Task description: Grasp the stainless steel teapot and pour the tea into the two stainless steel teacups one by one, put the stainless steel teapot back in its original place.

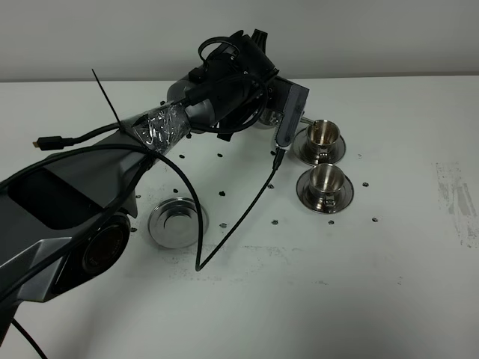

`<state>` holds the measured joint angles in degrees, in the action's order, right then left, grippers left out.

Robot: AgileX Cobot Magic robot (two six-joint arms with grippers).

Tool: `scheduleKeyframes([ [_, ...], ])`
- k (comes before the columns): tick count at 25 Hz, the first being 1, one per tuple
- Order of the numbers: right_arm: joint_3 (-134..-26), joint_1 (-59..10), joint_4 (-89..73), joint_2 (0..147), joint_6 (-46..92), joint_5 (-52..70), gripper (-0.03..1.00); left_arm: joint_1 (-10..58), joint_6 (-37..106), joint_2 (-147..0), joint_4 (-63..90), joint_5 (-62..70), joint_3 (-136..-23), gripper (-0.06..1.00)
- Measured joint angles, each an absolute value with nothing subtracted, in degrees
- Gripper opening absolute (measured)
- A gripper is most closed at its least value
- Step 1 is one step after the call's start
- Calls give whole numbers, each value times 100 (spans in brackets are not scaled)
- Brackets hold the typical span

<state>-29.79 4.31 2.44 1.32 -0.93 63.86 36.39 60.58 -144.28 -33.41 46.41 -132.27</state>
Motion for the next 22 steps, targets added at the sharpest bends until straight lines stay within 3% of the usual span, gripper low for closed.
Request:
scheduleKeyframes([
  [22,-2979,431,244,132,-87,6386,29,3733,6065,-14428,-3865,4586,-13227,20],
])
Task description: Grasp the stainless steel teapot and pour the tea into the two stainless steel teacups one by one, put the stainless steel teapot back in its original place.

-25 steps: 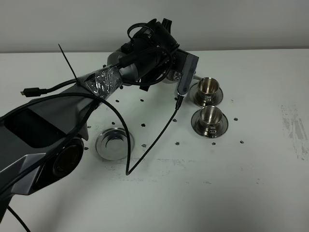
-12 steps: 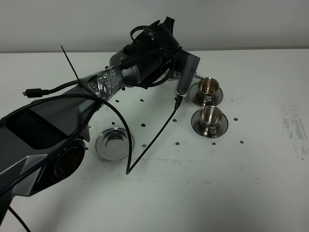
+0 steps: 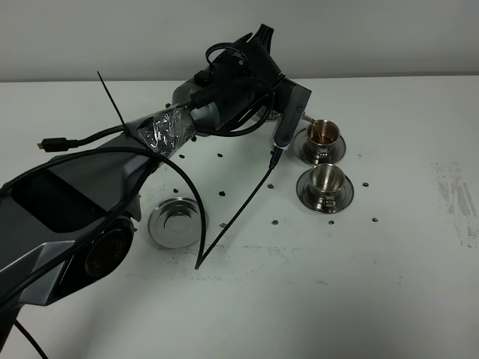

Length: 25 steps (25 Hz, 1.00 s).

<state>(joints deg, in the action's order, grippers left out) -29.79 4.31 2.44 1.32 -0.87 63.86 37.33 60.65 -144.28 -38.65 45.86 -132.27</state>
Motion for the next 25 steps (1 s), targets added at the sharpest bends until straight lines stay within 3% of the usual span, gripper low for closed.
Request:
scheduleKeyframes([
  [25,-2979,431,244,132,-92,6386,29,3902,6051,-14428,-4492,4604,-13234,20],
])
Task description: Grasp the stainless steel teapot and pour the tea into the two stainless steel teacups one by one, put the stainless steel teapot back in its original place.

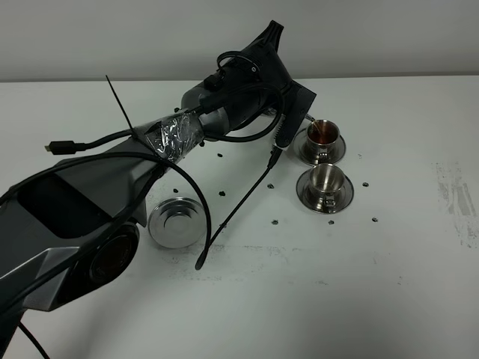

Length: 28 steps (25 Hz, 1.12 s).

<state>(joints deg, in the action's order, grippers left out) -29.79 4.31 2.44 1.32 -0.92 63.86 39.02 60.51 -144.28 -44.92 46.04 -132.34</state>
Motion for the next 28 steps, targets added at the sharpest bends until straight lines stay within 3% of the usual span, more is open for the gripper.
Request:
scheduleKeyframes([
  [28,-2979,431,244,132,-92,6386,29,3915,6046,-14428,-4916,4620,-13244,20],
])
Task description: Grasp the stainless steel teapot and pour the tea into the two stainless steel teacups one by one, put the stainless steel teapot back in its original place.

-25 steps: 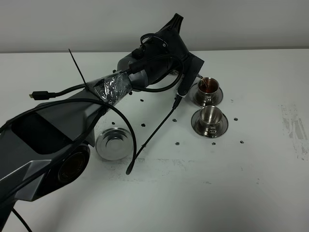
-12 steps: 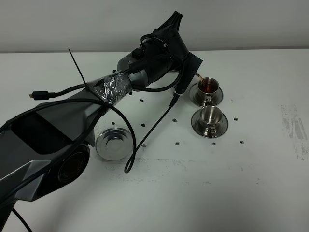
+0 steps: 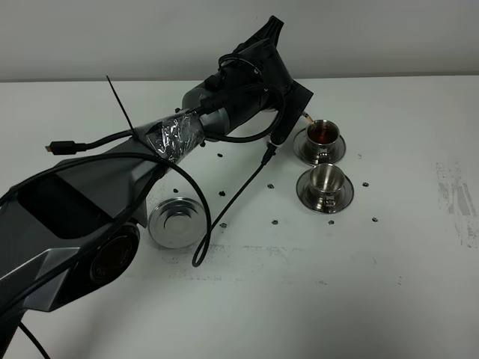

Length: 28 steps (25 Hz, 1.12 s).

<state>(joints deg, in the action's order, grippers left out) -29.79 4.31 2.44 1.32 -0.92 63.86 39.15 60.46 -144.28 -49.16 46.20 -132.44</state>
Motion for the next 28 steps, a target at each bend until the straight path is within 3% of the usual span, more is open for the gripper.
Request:
scheduleKeyframes([
  [28,-2979,431,244,132,-92,6386,29,3961,5400,-14428,-4404,4652,-13244,20],
])
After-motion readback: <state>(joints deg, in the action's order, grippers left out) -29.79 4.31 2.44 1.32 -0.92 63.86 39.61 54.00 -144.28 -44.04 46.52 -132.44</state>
